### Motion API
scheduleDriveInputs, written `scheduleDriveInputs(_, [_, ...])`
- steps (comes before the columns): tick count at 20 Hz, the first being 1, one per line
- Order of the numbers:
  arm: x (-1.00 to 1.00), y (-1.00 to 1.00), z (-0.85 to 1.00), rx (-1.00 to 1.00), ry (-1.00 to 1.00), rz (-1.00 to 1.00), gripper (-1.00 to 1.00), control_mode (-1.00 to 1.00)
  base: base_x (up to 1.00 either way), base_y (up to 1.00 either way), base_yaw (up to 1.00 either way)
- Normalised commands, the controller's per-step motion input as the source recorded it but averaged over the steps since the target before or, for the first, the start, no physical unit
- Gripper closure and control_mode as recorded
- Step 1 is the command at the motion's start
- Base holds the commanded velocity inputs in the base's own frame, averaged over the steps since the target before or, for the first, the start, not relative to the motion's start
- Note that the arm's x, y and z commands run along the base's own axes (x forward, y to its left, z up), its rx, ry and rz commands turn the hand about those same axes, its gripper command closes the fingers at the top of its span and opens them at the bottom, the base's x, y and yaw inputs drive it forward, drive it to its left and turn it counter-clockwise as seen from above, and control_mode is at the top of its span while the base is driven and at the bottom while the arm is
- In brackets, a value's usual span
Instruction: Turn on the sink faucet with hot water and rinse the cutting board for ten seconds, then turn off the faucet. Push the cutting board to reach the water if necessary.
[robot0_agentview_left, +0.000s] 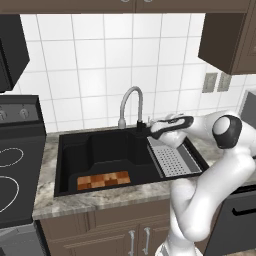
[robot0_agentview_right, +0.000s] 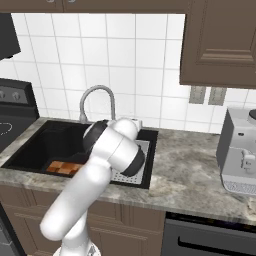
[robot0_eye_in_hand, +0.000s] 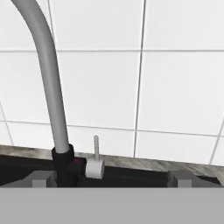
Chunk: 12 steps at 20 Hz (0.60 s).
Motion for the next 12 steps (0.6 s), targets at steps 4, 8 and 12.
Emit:
scheduleDriveInputs(4, [0.08, 0.0, -0.19, 0.0, 0.0, 0.0, -1.0, -1.0, 0.0, 0.0, 0.0])
scheduleDriveInputs(8, [0.07, 0.0, -0.13, 0.0, 0.0, 0.0, -1.0, -1.0, 0.0, 0.0, 0.0])
scheduleDriveInputs(12, [0.12, 0.0, -0.04, 0.0, 0.01, 0.0, -1.0, -1.0, 0.0, 0.0, 0.0])
